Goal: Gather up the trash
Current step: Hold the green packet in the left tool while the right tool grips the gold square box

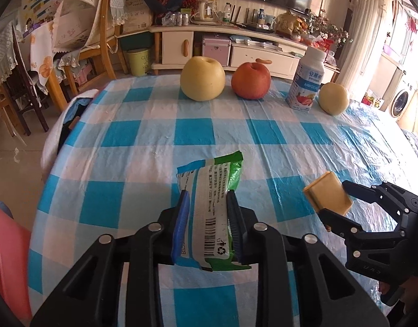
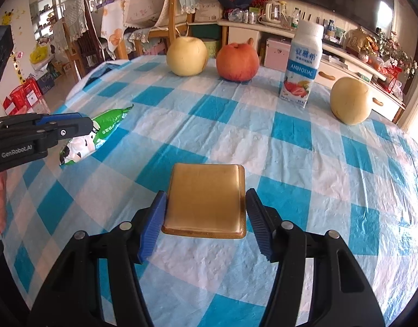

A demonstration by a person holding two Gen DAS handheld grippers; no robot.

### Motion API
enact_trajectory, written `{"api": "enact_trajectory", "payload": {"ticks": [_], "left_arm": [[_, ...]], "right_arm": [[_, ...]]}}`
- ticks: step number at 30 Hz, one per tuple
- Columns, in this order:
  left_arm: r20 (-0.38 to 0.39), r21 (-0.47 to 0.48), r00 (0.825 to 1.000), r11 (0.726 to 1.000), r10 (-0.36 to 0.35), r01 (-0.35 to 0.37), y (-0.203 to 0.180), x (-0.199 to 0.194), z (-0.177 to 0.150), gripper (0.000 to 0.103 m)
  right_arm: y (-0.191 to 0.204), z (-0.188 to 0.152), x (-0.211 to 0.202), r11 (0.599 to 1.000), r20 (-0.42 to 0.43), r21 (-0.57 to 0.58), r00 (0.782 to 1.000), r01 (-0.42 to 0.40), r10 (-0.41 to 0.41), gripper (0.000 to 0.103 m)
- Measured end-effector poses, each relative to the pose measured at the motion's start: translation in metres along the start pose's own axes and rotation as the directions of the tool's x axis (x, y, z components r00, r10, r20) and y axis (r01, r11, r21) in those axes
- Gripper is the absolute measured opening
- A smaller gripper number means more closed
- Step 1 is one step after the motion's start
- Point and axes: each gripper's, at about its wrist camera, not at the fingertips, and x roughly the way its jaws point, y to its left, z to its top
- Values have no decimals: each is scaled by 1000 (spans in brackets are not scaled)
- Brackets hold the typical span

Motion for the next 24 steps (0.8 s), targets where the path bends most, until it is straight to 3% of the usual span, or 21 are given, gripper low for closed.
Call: {"api": "enact_trajectory", "payload": {"ticks": [8, 10, 12, 16, 20, 22, 24], "left_arm": [[-31, -61, 999, 998, -18, 16, 18, 2, -3, 28], [-57, -97, 998, 995, -29, 23, 25, 8, -4, 42], [-92, -102, 994, 994, -60, 50, 27, 15, -5, 72], [-125, -50, 990, 997, -58, 52, 15, 25, -8, 82], [-151, 24, 988, 1000, 17, -13, 3, 39, -10, 82], [-162, 30, 985, 998, 59, -55, 4, 46, -10, 70], [-153, 8, 987, 998, 57, -56, 7, 46, -8, 58]], "right_arm": [[11, 2, -5, 1000, 15, -20, 1000, -11, 11, 60], [15, 2, -5, 999, 17, -28, 1000, -17, 18, 60], [16, 1, -5, 999, 15, -35, 1000, -22, 22, 60], [19, 0, -3, 999, 7, -43, 1000, -31, 31, 60], [23, 0, -4, 998, 10, -55, 999, -40, 41, 60], [24, 0, -5, 997, 11, -58, 999, -43, 43, 60], [25, 0, -6, 997, 13, -62, 999, -43, 44, 60]]}}
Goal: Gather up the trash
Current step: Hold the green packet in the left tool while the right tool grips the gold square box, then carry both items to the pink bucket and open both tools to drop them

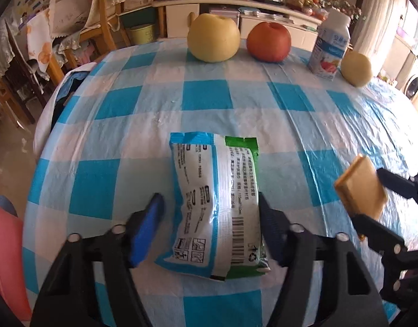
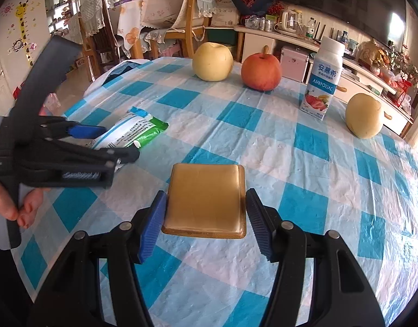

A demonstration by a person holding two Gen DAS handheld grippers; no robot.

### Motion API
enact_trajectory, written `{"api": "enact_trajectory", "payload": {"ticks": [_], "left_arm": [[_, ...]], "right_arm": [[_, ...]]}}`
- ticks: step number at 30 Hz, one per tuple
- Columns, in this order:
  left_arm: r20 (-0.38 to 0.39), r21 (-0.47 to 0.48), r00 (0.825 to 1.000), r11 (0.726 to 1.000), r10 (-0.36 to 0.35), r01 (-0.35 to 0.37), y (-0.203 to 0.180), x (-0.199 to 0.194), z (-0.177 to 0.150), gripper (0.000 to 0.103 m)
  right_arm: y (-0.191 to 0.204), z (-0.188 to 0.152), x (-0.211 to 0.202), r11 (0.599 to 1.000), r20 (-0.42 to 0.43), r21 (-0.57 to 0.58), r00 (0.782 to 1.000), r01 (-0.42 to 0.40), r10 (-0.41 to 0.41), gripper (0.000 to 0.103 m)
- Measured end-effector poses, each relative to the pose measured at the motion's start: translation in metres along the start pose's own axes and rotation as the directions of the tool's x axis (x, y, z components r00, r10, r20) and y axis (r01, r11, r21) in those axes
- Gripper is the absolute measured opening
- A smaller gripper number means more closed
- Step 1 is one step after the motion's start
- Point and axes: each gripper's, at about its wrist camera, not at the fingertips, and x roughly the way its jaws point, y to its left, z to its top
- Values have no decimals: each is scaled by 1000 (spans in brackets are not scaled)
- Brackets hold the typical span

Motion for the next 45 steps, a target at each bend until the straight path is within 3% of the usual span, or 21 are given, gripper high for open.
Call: {"api": "enact_trajectory", "payload": {"ticks": [12, 27, 35, 45], "left_arm": [[73, -104, 997, 994, 38, -30, 24, -28, 3, 36], [190, -264, 977, 963, 98, -45, 79, -77, 3, 32], [242, -384, 959, 922, 146, -43, 125, -107, -5, 32], [276, -547, 930, 835, 241, -54, 202, -144, -29, 32]], "right_arm": [[16, 4, -9, 1000, 28, -7, 999, -15, 16, 60], [66, 32, -24, 997, 72, -54, 996, -57, 61, 60], [116, 66, -24, 986, 106, -123, 987, -109, 122, 60], [199, 110, -23, 949, 126, -268, 970, -167, 206, 60]]}}
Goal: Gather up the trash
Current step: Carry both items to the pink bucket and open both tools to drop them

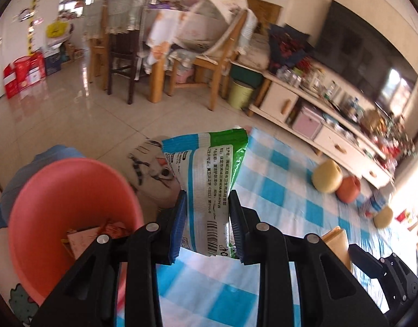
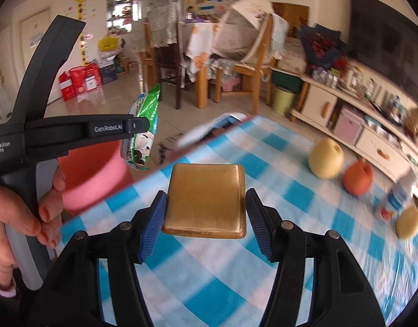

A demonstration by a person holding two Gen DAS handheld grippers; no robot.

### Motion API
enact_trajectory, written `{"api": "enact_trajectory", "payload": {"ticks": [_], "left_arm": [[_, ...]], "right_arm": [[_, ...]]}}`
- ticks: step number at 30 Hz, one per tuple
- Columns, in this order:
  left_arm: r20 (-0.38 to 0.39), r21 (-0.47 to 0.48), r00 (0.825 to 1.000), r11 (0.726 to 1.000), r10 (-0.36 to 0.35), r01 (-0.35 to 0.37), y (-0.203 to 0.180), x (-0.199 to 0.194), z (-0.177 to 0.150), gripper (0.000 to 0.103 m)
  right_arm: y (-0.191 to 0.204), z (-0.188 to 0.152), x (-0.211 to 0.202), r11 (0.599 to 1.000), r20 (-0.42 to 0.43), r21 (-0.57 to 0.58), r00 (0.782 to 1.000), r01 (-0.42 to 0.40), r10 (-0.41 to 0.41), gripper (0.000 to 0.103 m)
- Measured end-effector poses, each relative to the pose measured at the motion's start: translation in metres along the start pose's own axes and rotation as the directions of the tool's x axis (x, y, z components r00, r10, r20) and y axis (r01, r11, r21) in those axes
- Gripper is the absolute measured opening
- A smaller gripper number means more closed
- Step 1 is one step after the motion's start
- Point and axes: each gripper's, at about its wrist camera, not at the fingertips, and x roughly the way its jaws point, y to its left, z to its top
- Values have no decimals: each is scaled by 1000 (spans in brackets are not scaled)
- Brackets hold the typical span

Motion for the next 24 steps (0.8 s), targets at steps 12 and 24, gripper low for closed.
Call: {"api": "enact_trajectory", "payload": {"ticks": [12, 24], "left_arm": [[45, -220, 991, 969, 123, -110, 112, -21, 20, 32], [-17, -335, 983, 925, 182, -177, 169, -6, 17, 37]], "right_arm": [[100, 55, 44, 980, 7, -166, 993, -112, 115, 60], [171, 66, 107, 926, -86, -341, 987, -159, 138, 64]]}}
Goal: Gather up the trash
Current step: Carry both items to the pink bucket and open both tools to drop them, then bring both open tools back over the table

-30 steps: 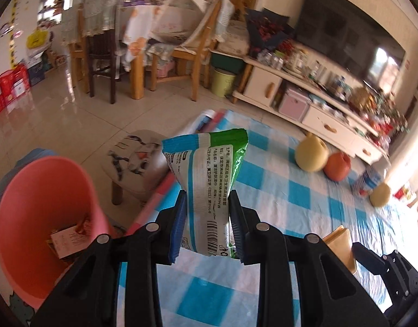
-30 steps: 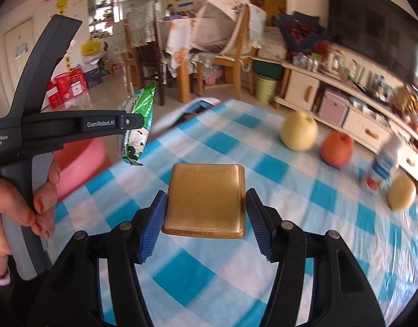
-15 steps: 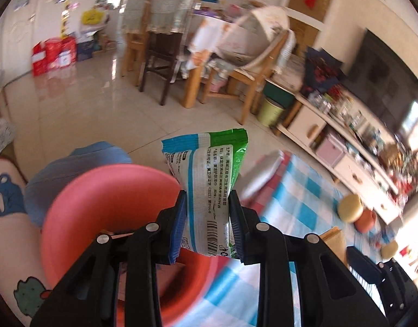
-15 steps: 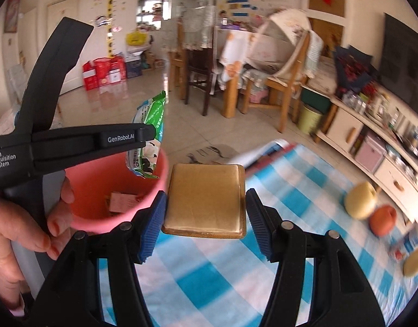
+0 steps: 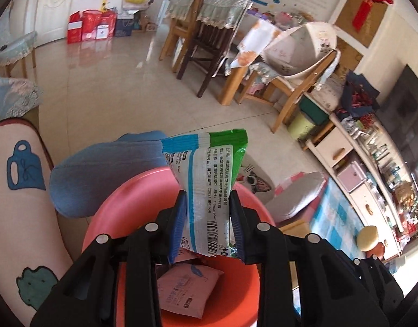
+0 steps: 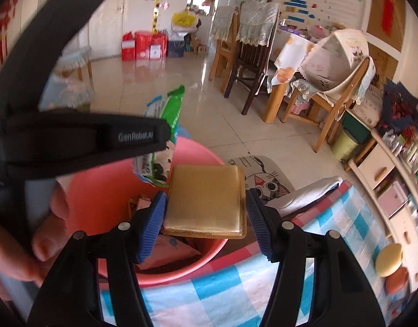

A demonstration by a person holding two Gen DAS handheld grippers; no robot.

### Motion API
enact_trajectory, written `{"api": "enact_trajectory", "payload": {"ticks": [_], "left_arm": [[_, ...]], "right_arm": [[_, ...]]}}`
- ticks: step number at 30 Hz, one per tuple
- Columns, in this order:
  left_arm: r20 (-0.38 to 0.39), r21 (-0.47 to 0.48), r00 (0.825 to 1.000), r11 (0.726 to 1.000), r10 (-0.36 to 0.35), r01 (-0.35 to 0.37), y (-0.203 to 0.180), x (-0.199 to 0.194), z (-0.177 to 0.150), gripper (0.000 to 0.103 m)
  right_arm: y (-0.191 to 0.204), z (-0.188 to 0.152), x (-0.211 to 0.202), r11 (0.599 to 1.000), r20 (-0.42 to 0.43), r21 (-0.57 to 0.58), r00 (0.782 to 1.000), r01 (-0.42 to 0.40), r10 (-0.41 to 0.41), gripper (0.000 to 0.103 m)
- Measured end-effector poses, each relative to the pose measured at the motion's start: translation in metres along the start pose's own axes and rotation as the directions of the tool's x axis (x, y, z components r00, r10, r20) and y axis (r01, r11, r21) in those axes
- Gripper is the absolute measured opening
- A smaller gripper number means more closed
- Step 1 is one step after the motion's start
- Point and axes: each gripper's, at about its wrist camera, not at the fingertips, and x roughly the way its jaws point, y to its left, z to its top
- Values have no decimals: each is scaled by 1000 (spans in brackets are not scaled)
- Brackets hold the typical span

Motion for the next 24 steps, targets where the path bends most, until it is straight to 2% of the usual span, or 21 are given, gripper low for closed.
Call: {"api": "enact_trajectory", "payload": {"ticks": [1, 2, 3, 5, 8, 11, 15, 19, 24], "left_arm": [[-4, 3, 1000, 1000, 7, -7, 1, 2, 1, 42], [-5, 2, 1000, 1000, 12, -12, 1, 4, 2, 55], [2, 0, 1000, 1000, 19, -19, 1, 5, 3, 67], [19, 15, 1000, 1000, 25, -25, -3, 3, 2, 69], [44, 40, 999, 999, 18, -20, -11, -2, 1, 80], [83, 91, 996, 996, 16, -24, -24, -8, -4, 82], [167, 161, 985, 987, -32, 5, -49, -18, -14, 94], [189, 228, 977, 972, -96, 51, -72, -24, -24, 94], [209, 319, 960, 941, -186, 113, -100, -34, -37, 95]], "right_arm": [[-1, -2, 3, 1000, -9, 9, 1000, -5, 5, 68], [-2, -5, 2, 1000, -5, 27, 1000, -3, 3, 72], [-5, -10, -1, 999, 7, 50, 1000, 10, -10, 82], [-10, -17, -8, 996, 21, 82, 999, 26, -28, 84], [-21, -29, -24, 986, 30, 143, 996, 83, -88, 89], [-33, -45, -43, 970, 37, 205, 990, 128, -138, 90], [-51, -69, -71, 939, 36, 298, 981, 173, -192, 92], [-68, -93, -100, 902, 39, 392, 976, 184, -216, 93], [-86, -126, -139, 850, 39, 477, 960, 224, -276, 93]]}}
